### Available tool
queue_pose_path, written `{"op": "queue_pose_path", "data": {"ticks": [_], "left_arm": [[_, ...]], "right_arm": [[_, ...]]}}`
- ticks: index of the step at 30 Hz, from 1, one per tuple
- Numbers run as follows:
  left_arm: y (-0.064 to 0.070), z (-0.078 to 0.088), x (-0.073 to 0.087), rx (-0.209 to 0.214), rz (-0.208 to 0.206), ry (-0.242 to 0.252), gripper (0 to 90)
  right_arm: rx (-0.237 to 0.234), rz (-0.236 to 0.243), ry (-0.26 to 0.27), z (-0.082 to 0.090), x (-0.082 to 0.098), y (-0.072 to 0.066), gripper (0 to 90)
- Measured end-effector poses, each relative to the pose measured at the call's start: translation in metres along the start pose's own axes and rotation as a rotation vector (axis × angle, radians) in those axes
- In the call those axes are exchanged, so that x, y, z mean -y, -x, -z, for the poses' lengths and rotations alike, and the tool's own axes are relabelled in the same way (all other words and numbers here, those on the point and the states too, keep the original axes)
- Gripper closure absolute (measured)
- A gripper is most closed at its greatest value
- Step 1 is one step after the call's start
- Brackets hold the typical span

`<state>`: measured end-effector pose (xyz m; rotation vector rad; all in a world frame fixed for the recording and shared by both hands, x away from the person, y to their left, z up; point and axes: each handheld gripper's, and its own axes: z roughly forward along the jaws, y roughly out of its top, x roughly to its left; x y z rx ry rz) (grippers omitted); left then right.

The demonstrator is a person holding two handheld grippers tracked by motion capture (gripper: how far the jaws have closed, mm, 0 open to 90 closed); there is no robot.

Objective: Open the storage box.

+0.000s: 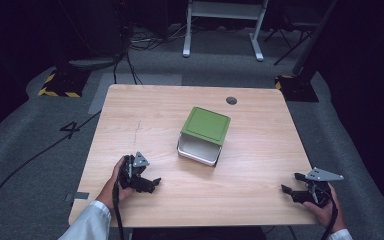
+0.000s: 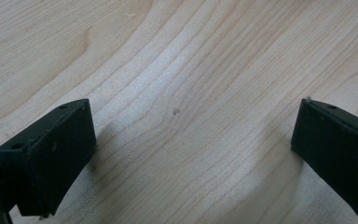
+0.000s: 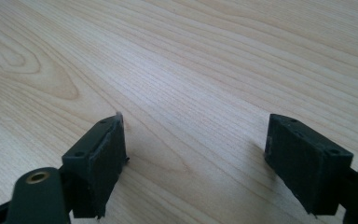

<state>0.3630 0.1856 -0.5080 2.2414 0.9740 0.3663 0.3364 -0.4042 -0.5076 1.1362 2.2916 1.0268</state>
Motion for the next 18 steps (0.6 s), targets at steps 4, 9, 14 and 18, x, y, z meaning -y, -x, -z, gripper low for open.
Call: {"op": "queue_pose_path", "data": {"ticks": [4, 9, 14, 18], "left_arm": [[0.0, 0.001, 0.001, 0.004, -0.007, -0.001, 0.4], [-0.001, 0.004, 0.003, 0.047, -0.046, -0.01, 0.6], [0.003, 0.011, 0.002, 0.099, -0.08, -0.002, 20.3], [0.013, 0.018, -0.006, 0.15, -0.098, 0.035, 18.0]], "right_arm": [[-0.002, -0.002, -0.001, 0.0, 0.0, 0.0, 20.5], [-0.003, -0.001, -0.002, 0.0, 0.0, 0.001, 20.0], [-0.003, 0.001, -0.001, -0.001, 0.0, 0.001, 20.0], [-0.003, 0.001, -0.001, 0.0, 0.0, 0.001, 20.0]]}}
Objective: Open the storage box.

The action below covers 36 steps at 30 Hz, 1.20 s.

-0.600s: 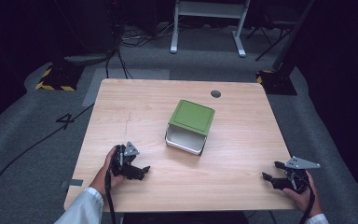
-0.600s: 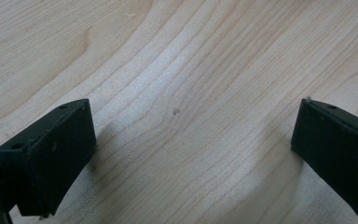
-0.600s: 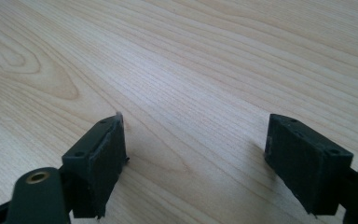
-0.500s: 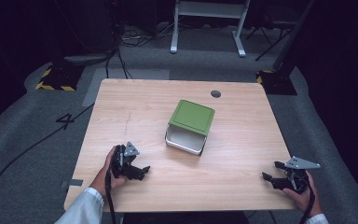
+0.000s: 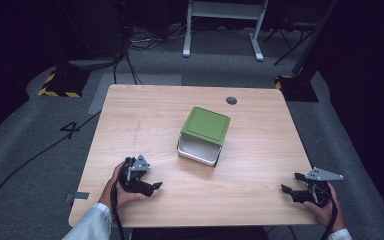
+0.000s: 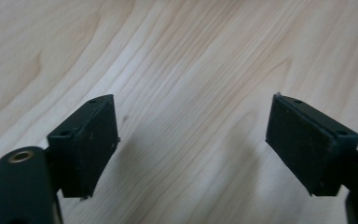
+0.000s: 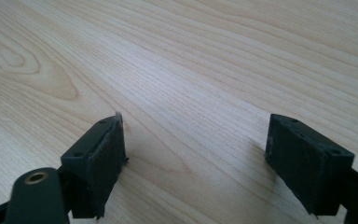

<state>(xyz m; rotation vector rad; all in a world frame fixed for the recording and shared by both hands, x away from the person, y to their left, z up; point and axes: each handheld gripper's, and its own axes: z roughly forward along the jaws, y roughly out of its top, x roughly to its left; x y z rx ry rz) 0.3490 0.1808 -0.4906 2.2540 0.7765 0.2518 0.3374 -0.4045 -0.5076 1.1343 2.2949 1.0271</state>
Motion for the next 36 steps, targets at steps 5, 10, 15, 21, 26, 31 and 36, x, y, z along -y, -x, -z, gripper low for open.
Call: {"op": "queue_pose_path", "data": {"ticks": [5, 10, 15, 21, 26, 31, 36], "left_arm": [[0.01, 0.002, -0.013, 0.038, -0.026, 0.041, 18.0], [0.021, 0.001, -0.027, 0.064, -0.059, 0.064, 18.1], [0.031, 0.002, -0.047, 0.077, -0.098, 0.101, 18.4], [0.043, -0.002, -0.069, 0.109, -0.145, 0.126, 19.3], [0.05, -0.009, -0.082, 0.114, -0.177, 0.127, 20.5], [0.055, -0.018, -0.096, 0.138, -0.193, 0.149, 21.0], [0.056, -0.025, -0.105, 0.146, -0.196, 0.162, 21.1]], "right_arm": [[0.0, 0.0, 0.0, 0.0, 0.0, 0.0, 20.0], [-0.001, 0.0, 0.0, 0.0, 0.0, 0.0, 20.0], [-0.001, 0.0, 0.0, 0.0, 0.0, 0.0, 20.0], [-0.001, -0.001, -0.001, 0.0, 0.0, 0.0, 20.0], [-0.001, 0.0, 0.0, 0.0, 0.0, 0.0, 20.0], [-0.001, 0.0, 0.0, 0.0, 0.0, 0.0, 20.0], [-0.001, 0.0, 0.0, 0.0, 0.0, 0.0, 20.0]]}}
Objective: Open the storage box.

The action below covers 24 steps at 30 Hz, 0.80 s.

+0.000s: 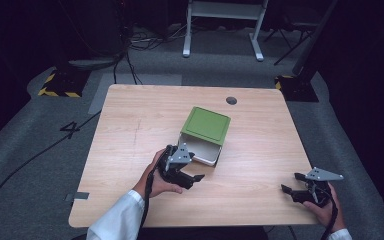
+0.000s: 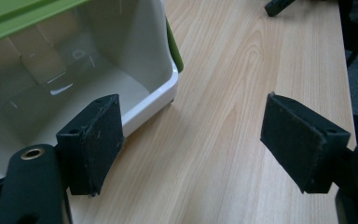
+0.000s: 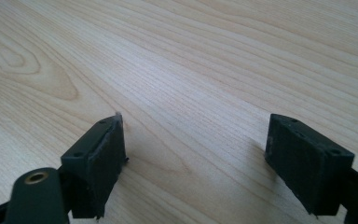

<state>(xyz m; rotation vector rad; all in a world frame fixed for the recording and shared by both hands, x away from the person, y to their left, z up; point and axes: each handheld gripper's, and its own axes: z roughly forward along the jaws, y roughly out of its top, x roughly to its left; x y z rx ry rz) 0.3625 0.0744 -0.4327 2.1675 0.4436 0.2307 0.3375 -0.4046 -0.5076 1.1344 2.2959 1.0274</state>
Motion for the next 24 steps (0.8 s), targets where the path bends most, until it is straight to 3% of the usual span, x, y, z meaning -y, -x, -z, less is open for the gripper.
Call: {"op": "queue_pose_path", "data": {"ticks": [9, 24], "left_arm": [[-0.003, -0.021, -0.016, 0.035, -0.021, 0.001, 21.6], [-0.01, -0.05, -0.019, 0.049, -0.005, -0.023, 22.9]], "right_arm": [[-0.001, -0.001, 0.0, 0.0, 0.0, 0.0, 20.0], [-0.001, -0.001, -0.001, 0.0, 0.0, 0.0, 19.9]]}}
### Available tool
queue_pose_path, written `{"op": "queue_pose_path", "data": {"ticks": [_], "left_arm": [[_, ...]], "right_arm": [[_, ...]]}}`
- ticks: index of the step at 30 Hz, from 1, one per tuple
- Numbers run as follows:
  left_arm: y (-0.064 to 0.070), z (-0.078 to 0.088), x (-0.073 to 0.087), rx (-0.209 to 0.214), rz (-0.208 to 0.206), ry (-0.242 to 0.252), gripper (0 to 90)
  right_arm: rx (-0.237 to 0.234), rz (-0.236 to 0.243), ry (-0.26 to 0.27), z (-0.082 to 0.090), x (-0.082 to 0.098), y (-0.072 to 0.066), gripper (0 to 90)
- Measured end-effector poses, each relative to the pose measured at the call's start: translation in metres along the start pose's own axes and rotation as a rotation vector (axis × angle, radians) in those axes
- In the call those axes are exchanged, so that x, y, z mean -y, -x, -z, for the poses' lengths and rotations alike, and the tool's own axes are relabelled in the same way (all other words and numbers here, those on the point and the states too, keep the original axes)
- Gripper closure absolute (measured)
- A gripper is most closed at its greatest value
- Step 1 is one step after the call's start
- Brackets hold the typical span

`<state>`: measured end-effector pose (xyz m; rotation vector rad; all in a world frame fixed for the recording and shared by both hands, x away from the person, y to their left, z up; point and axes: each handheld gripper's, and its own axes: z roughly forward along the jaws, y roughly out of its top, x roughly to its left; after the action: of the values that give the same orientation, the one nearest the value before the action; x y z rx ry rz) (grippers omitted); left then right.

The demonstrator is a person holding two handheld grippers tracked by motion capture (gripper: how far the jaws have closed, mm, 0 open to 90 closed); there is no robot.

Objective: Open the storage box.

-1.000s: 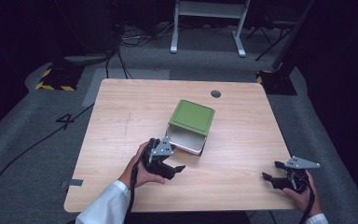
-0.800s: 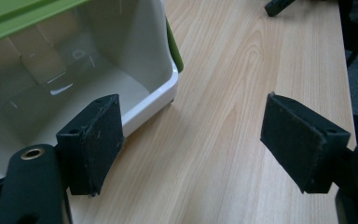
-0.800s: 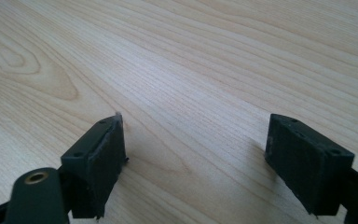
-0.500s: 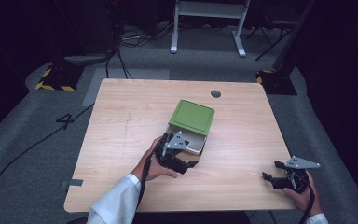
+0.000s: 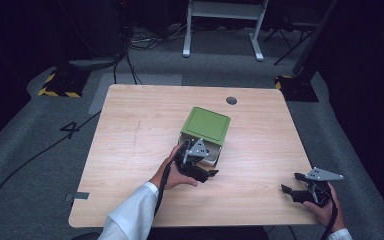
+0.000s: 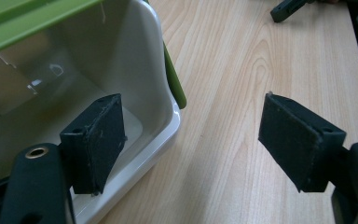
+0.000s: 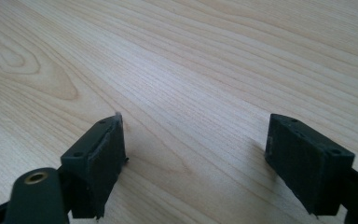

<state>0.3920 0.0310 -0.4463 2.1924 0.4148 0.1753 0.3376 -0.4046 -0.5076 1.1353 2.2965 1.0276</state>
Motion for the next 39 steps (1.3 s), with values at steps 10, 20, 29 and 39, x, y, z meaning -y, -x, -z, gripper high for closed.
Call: {"op": "queue_pose_path", "data": {"ticks": [10, 20, 29, 39], "left_arm": [[-0.005, -0.012, 0.005, 0.038, 0.009, -0.025, 37.8], [-0.011, -0.015, 0.008, 0.012, 0.021, -0.034, 48.9], [-0.012, -0.017, 0.012, 0.039, 0.007, -0.076, 56.5], [-0.007, -0.011, 0.019, 0.063, 0.015, -0.075, 62.4]], "right_arm": [[0.0, 0.0, 0.0, 0.0, 0.0, 0.0, 19.9], [0.0, 0.0, 0.0, 0.0, 0.0, 0.0, 19.9], [0.0, 0.0, 0.0, 0.0, 0.0, 0.0, 20.0], [0.0, 0.0, 0.0, 0.0, 0.0, 0.0, 19.9]]}}
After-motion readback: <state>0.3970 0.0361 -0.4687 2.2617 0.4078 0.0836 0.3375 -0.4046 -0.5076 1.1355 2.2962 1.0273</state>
